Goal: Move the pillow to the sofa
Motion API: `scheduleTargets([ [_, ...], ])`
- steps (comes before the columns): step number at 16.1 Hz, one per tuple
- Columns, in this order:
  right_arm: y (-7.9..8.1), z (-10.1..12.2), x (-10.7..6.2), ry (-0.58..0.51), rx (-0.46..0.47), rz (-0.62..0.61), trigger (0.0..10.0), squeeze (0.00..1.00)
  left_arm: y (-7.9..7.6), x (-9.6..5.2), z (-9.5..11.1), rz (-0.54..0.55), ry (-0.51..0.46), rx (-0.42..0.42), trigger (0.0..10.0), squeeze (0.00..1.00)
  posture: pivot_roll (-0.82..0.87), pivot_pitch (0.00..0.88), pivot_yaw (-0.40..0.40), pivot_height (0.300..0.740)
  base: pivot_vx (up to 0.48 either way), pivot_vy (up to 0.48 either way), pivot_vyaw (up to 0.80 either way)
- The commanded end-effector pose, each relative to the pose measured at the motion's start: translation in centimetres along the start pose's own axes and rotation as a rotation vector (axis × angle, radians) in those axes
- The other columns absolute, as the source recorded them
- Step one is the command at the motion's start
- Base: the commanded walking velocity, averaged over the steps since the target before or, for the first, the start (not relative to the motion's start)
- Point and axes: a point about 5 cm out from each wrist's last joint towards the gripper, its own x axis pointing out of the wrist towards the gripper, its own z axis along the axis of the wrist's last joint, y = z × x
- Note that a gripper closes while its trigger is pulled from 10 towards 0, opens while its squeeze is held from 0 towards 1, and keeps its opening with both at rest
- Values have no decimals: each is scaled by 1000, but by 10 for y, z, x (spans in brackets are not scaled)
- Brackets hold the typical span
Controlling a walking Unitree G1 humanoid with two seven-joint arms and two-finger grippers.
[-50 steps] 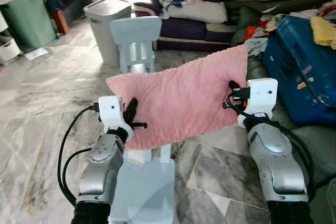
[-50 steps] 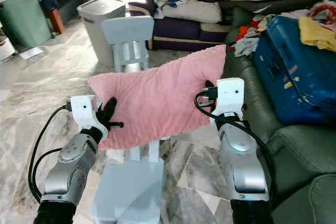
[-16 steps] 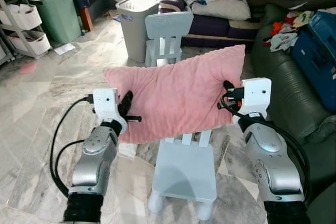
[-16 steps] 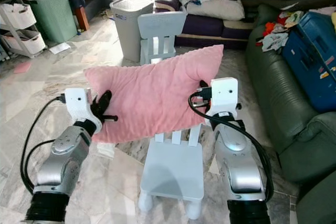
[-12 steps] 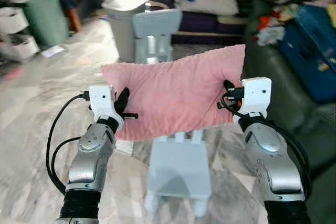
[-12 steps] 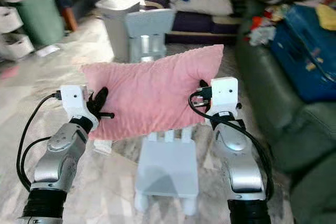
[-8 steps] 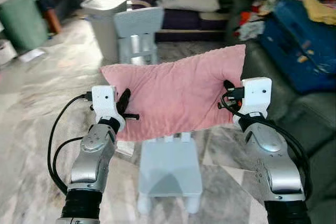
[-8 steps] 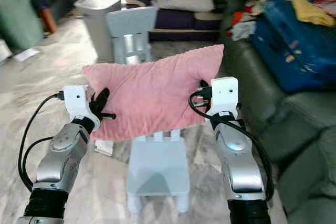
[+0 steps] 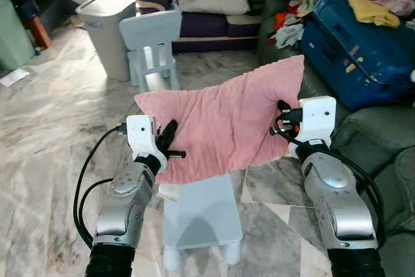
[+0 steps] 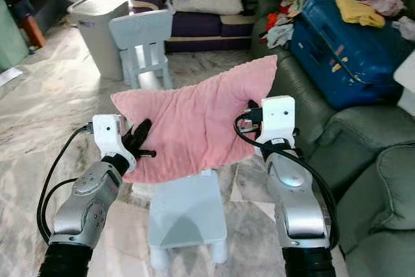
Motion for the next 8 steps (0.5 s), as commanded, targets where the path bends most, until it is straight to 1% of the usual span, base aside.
scheduleTargets([
  [1,0,8,0,-28,1,0,10000,0,-6,0,3,-30,-19,0,10000,0,-134,0,2,740,0,0,-800],
  [3,0,8,-1,-27,0,0,10000,0,-7,-1,1,-24,-3,-21,10000,0,-135,0,1,740,0,0,-800],
  [4,0,7,-1,-25,-2,1,10000,0,-8,0,-1,7,22,-2,10000,0,-137,0,0,740,0,0,-800],
  [5,0,8,-1,-25,-1,2,10000,0,-8,0,-3,66,61,26,10000,0,-137,0,-1,740,0,0,-800],
  [6,-1,8,-1,-31,-2,3,10000,0,-7,1,-2,97,58,83,10000,0,-139,0,-2,740,0,0,0],
  [7,0,8,-1,-31,-3,4,10000,0,-12,2,-1,11,26,33,10000,0,-139,0,-2,740,0,0,0],
  [8,0,9,-1,-30,-3,7,10000,0,-10,1,-2,13,25,-8,10000,0,-140,0,-4,740,0,0,0],
])
